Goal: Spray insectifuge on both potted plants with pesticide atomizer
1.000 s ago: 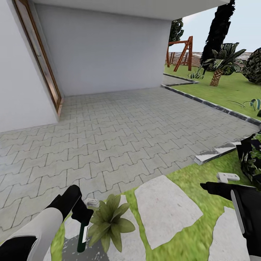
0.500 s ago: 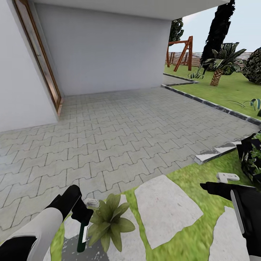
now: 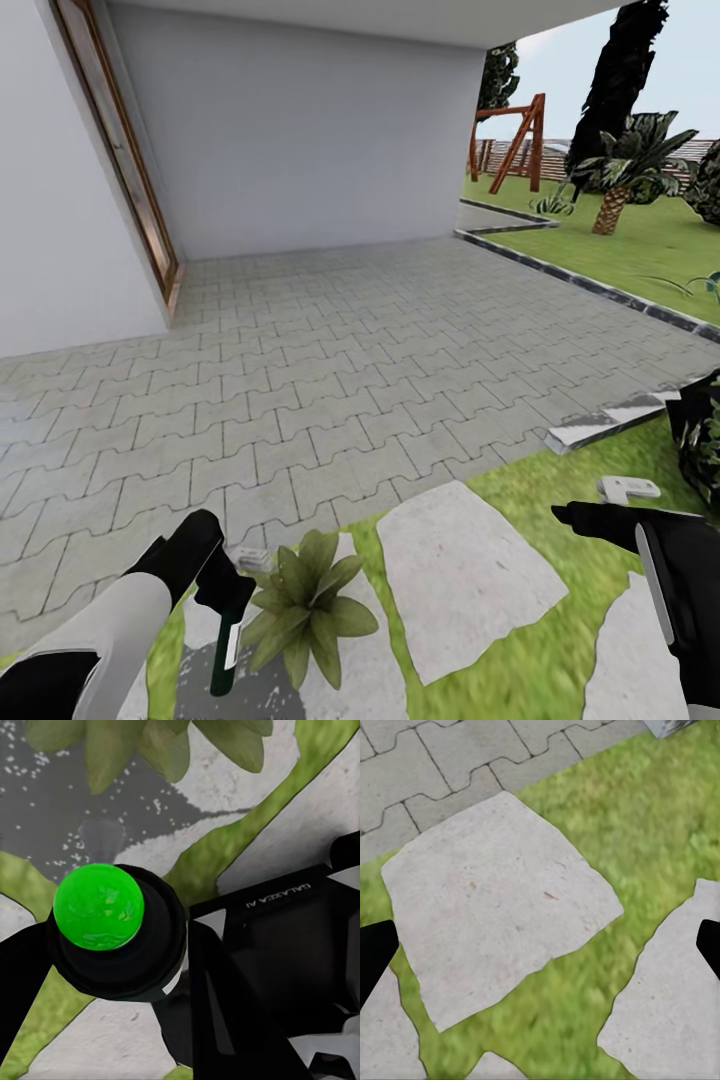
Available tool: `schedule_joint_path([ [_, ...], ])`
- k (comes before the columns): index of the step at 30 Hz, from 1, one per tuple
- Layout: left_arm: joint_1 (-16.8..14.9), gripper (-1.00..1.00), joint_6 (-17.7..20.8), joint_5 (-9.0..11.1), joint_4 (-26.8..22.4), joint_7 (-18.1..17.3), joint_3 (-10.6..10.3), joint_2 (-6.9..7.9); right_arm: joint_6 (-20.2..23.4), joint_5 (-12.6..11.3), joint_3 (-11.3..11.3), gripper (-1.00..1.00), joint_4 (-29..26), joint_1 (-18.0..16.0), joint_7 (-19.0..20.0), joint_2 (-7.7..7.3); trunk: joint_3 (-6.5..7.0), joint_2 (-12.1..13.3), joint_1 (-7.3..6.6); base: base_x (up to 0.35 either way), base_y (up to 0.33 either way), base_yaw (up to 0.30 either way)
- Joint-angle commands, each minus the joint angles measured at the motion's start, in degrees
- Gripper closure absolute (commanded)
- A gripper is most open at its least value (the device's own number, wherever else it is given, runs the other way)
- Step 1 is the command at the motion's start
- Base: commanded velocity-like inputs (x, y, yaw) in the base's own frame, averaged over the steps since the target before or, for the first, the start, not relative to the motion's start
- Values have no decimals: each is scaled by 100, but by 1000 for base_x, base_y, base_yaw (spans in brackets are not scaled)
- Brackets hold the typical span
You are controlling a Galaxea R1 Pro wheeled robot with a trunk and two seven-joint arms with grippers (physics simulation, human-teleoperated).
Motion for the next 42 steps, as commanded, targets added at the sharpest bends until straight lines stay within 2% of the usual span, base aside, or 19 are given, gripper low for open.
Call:
schedule_joint_path([
  [1,-2,100,23,-51,-6,-53,14,2,21,63,-3,-100,-4,-4,58,-1,-24,-44,22,0,0,14],
  [7,-1,100,22,-51,0,-53,8,0,21,67,-3,-100,-1,-4,58,-8,-59,-84,44,0,0,60],
  [14,-1,100,24,-51,1,-53,6,-1,21,67,-3,-100,-5,-4,58,-2,-208,-365,198,0,0,80],
  [19,-1,100,22,-51,1,-53,5,2,21,67,-3,-100,-6,-4,58,-1,-210,-365,198,0,0,8],
  [27,-1,100,22,-51,1,-53,6,7,21,67,-11,-100,-6,-4,58,-1,-354,-686,374,0,0,1],
  [42,26,100,24,-51,1,-53,-1,-7,21,67,-4,-100,-6,-4,51,-1,-355,-686,374,0,0,0],
])
